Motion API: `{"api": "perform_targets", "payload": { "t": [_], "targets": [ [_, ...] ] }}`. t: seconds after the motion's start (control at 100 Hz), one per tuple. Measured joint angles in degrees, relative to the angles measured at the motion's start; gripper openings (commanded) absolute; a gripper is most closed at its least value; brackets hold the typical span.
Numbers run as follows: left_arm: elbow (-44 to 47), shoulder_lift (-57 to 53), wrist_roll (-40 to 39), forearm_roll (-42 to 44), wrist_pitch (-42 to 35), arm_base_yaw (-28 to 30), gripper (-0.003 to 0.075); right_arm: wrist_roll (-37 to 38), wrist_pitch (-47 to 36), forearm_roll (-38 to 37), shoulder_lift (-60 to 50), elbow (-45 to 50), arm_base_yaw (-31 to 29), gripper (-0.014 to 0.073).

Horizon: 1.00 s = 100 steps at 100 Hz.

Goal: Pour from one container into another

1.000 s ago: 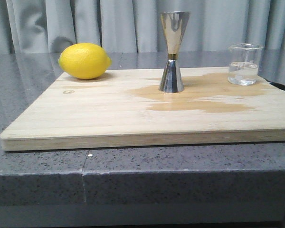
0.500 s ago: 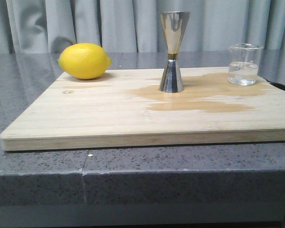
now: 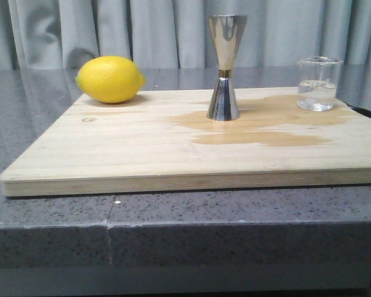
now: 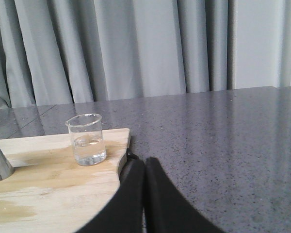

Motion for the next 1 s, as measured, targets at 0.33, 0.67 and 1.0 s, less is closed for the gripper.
{"api": "perform_targets", "payload": {
  "t": [0.33,0.67,1.0],
  "targets": [
    [-2.4,0.0,0.0,-1.1,1.2,0.0,-0.0019,0.0,6.2,-0.3,0.0,-1.2,0.0,-0.0075],
    [-20.4,8.4,0.5,-0.1,12.9,0.0,-0.0019,0.0,17.4,-0.4,8.4,-18.3,0.3,-0.0075],
    [-29.6,19.1,2.6,0.4,16.3,0.0,-0.0019,0.0,21.7,-0.9,19.7,-31.1,0.4,-0.0075]
  ]
}}
